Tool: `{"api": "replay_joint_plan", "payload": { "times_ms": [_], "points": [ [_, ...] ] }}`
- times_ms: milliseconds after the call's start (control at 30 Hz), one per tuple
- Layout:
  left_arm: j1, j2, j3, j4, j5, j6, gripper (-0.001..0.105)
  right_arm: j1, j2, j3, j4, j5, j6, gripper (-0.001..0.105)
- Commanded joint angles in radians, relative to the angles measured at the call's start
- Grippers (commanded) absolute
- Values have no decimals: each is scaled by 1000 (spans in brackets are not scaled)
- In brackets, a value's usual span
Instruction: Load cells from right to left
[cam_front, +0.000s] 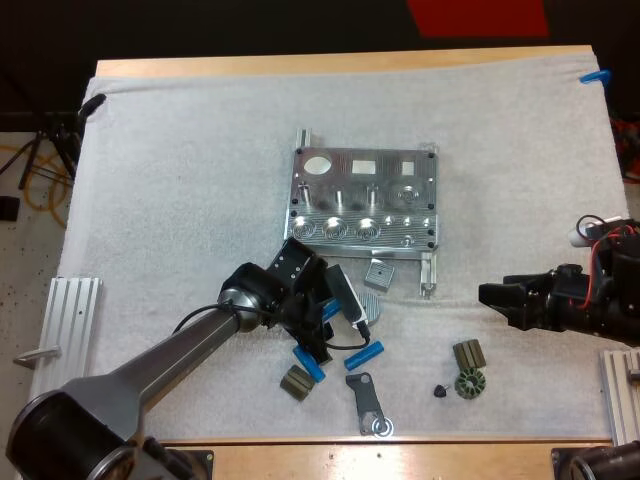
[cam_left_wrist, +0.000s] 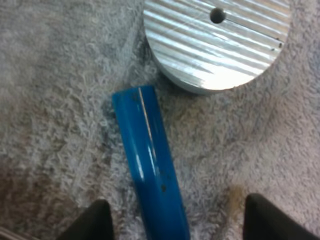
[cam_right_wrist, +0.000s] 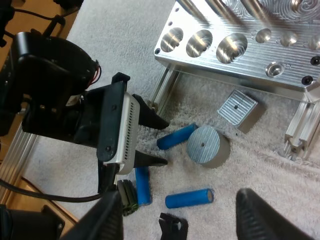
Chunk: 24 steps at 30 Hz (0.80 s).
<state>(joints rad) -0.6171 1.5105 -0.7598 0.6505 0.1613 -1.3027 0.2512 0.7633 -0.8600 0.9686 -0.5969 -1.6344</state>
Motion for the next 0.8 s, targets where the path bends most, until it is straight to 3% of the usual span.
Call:
{"api": "replay_joint_plan", "payload": {
  "times_ms": [0,133,200,400,767],
  "points": [
    [-5,16,-7,12,-16,-19,51,-4,0,-10,-7,-7,0,50],
    [-5,50,-7,28,-16,-24,51,-4,0,-10,-7,-7,0,50],
    [-5,53,-7,28,-16,-37,45,-4,0,-10,-7,-7,0,50],
    [-5,53,-29,30,1,-115,1,-4,0,-10,-24,-7,0,50],
    [-5,-7,-71,56,-5,-112,0,-4,0,-10,-23,-7,0,50]
  ]
}}
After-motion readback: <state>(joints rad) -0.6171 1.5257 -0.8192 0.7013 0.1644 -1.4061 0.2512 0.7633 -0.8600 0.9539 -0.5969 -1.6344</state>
